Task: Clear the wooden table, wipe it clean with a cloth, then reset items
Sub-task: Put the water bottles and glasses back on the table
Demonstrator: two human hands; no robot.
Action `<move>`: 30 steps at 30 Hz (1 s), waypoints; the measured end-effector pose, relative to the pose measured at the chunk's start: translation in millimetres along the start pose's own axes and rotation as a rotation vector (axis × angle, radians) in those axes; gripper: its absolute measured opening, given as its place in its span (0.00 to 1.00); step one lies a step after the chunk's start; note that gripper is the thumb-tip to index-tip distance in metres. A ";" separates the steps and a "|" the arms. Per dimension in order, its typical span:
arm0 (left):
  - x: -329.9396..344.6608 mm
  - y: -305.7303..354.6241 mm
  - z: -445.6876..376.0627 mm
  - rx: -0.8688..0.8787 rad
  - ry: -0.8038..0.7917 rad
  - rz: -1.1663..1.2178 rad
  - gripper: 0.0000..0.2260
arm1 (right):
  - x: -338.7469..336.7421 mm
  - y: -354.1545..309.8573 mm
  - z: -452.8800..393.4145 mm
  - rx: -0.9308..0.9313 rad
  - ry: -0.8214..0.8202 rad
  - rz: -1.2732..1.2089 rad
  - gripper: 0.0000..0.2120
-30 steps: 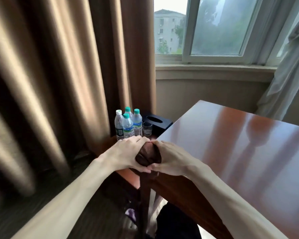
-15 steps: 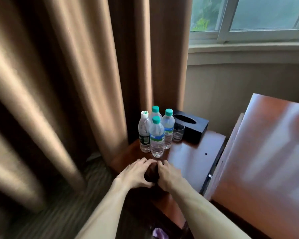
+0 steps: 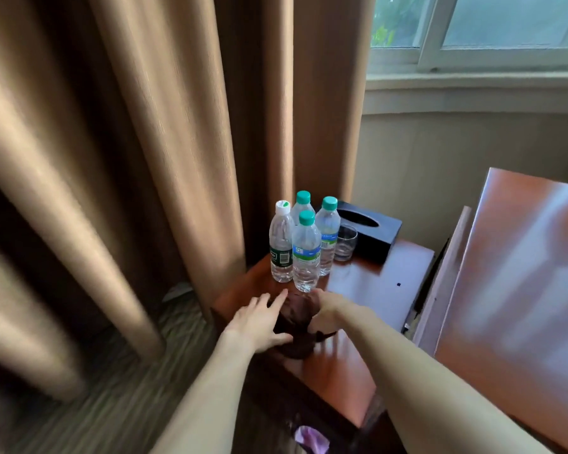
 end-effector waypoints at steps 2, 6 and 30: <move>-21.0 -3.7 6.7 -0.020 0.065 0.055 0.40 | -27.0 0.8 3.8 -0.002 0.116 -0.106 0.40; -70.6 -17.8 11.4 -0.106 0.272 0.211 0.35 | -58.6 -10.1 17.8 -0.025 0.321 -0.317 0.42; -93.6 -24.0 -34.4 -0.103 0.552 0.695 0.22 | -66.4 -7.3 -10.3 -0.238 0.628 -0.607 0.24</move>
Point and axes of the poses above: each hand's wrist, its own z-axis away from the middle knuckle, its own x-axis out of the palm, y = z × x, the point moved 8 cm from there along -z, towards the middle knuckle, and after that the axes turned 13 degrees about -y, right-handed, at the moved point
